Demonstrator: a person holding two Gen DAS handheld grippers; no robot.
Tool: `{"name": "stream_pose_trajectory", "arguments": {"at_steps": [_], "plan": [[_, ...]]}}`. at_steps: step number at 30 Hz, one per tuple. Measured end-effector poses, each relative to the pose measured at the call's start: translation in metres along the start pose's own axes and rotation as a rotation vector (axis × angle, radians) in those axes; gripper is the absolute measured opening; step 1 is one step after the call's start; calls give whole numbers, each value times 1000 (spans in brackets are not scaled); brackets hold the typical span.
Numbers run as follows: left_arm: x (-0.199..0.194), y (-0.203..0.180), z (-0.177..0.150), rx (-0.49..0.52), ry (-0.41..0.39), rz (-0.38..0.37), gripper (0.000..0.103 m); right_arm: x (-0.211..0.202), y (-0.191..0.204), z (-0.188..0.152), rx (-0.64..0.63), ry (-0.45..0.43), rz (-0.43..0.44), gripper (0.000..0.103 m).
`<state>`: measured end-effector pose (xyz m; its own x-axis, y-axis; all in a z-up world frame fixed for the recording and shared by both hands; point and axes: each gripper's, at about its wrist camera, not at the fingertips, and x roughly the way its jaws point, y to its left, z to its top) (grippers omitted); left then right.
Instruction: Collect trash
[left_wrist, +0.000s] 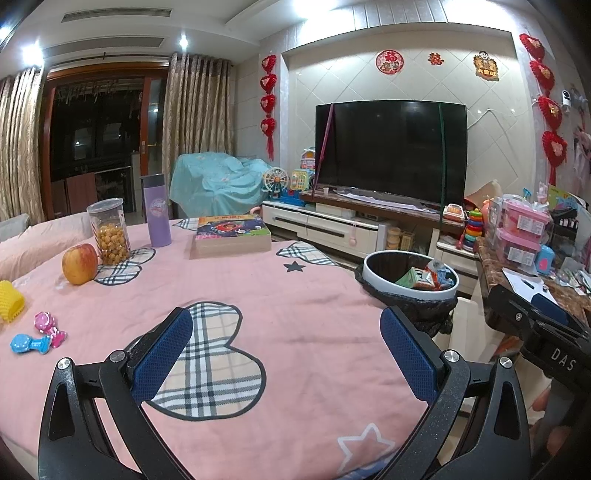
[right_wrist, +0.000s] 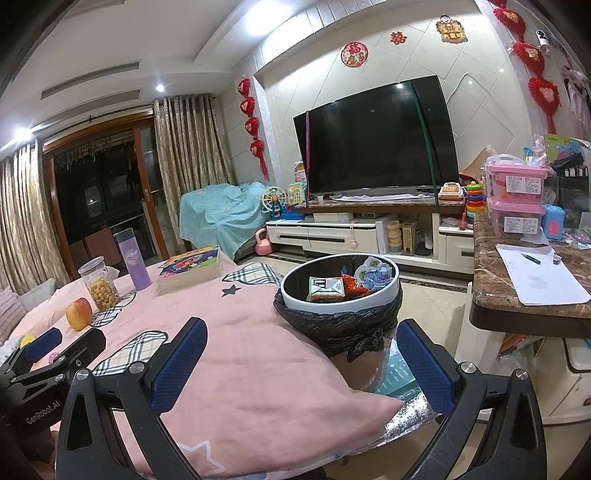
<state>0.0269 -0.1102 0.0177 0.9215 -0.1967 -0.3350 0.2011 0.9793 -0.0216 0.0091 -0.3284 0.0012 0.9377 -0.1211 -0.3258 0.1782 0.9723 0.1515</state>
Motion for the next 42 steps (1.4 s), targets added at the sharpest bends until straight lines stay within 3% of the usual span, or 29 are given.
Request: {"name": "stream_pose_trajectory", "arguments": {"at_steps": [42], "plan": [[11, 3, -7, 6, 23, -20, 103, 2, 2, -2, 12, 22, 17, 103]]}}
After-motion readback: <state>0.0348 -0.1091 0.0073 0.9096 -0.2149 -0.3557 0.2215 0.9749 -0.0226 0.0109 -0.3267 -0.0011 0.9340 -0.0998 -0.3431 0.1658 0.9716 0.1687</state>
